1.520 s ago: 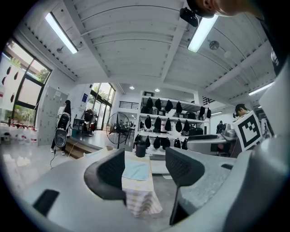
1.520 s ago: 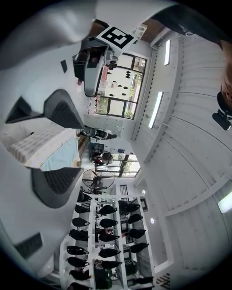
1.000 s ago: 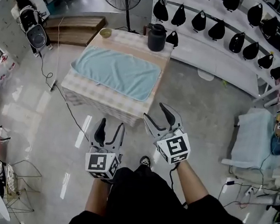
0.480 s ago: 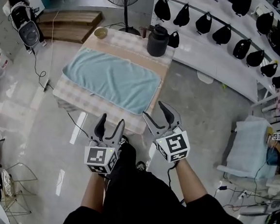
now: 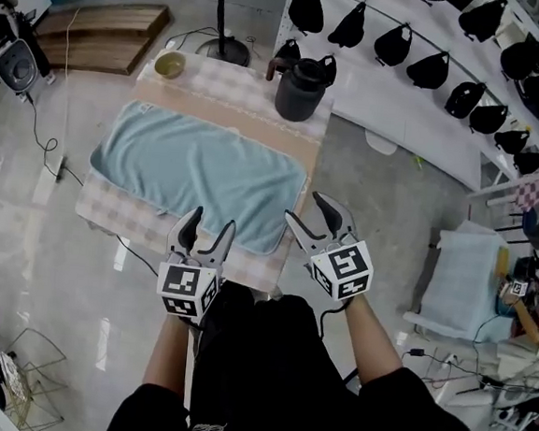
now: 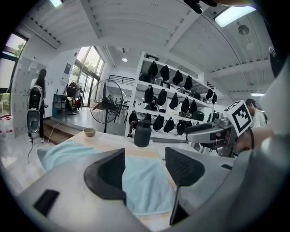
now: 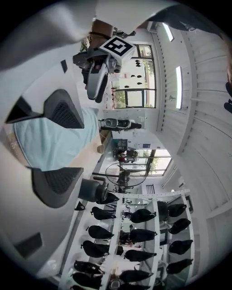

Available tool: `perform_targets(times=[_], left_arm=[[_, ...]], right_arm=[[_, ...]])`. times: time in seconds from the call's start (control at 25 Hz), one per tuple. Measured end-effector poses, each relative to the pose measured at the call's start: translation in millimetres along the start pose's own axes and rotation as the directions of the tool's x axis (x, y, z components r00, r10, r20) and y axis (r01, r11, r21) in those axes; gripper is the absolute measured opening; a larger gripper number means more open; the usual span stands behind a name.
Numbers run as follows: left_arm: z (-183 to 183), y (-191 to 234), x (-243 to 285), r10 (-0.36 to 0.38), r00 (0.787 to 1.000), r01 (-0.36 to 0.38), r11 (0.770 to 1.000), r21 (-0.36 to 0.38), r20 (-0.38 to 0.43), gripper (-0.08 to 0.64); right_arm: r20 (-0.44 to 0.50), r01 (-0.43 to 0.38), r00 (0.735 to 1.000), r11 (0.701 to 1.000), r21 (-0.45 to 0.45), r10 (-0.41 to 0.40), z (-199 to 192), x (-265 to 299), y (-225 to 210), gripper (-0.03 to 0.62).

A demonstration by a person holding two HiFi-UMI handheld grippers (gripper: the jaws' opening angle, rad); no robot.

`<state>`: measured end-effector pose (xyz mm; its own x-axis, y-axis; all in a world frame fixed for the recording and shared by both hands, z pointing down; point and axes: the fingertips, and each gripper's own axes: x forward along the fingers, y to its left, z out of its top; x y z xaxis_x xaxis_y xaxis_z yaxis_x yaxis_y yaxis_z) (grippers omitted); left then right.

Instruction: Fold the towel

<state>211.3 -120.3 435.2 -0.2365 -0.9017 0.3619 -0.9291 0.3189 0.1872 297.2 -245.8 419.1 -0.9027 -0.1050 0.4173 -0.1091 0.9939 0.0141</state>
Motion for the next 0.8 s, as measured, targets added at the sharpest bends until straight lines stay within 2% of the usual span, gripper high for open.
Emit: perform_targets(times=[0.2,0.36,0.52,0.68,0.8], left_arm=[[-34,1,36,-0.039,0.994,0.033,0.997,-0.063,-0.099,0.262],[-70,-4,60,-0.068,0.973,0.048,0.995,-0.092,-0.222,0.262],[-114,-22,75,-0.091,0.935,0.056,0.992,-0.110,-0.343,0.262],[-151,-42,90,-0.119,0.896,0.075,0.990,-0.118,-0.428,0.262],[-179,-62,95,-0.143,0.857,0.083,0.987,-0.140,-0.495,0.262]], right_arm=[[-0.103,-0.024,0.994,1.000,0.015,0.026,-29,34,-27,0.249],[-0.180,-0.099,0.978,0.994,0.053,0.107,-50,65,-51,0.249],[-0.261,-0.164,0.951,0.986,0.023,0.164,-84,95,-74,0.249],[-0.326,-0.198,0.924,0.979,0.036,0.199,-123,122,-97,0.249],[-0.389,-0.231,0.893,0.972,0.034,0.226,-151,130,-107,0.249]])
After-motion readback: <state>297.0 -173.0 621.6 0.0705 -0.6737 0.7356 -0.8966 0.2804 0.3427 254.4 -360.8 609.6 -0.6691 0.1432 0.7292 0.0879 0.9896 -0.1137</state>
